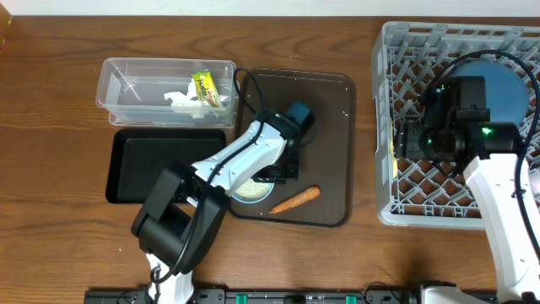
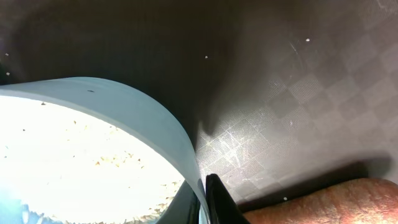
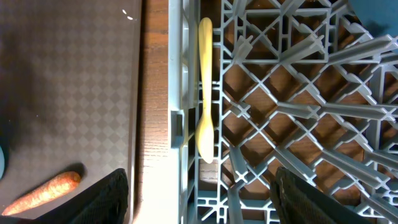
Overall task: Sort waste into correct bins and load items into the dishwasher rack
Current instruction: 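Carry the rice bowl to the clear container and tip it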
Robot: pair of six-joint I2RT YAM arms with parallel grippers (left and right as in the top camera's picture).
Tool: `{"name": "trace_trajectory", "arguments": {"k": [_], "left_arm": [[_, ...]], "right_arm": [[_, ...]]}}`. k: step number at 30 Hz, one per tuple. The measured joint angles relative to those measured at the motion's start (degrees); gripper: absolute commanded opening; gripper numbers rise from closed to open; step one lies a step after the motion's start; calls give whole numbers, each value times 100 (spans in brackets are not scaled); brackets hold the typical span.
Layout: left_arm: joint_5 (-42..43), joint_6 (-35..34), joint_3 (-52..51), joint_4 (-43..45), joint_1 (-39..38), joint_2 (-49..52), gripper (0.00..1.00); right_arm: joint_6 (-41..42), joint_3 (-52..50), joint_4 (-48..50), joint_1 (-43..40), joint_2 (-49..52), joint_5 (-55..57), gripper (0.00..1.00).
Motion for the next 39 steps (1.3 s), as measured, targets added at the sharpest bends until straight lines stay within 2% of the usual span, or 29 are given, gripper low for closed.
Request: {"name": "trace_trajectory", "arguments": {"k": [7, 15, 23, 28, 39], "left_arm": [[-168, 144, 162, -219, -15, 0, 6], [-315, 627, 227, -254, 37, -328, 6], [-125, 1012, 238, -251, 614, -1084, 6], [745, 1397, 238, -254, 1344, -1196, 6], [2835, 2223, 39, -251, 3480, -1196, 6]], "right_arm": [[0, 0, 0, 0, 0, 0, 73], [0, 0, 0, 0, 0, 0, 72], [0, 0, -24, 0, 0, 0, 72], [0, 0, -50, 0, 0, 2, 72], [0, 0, -70, 0, 0, 50, 72]]}}
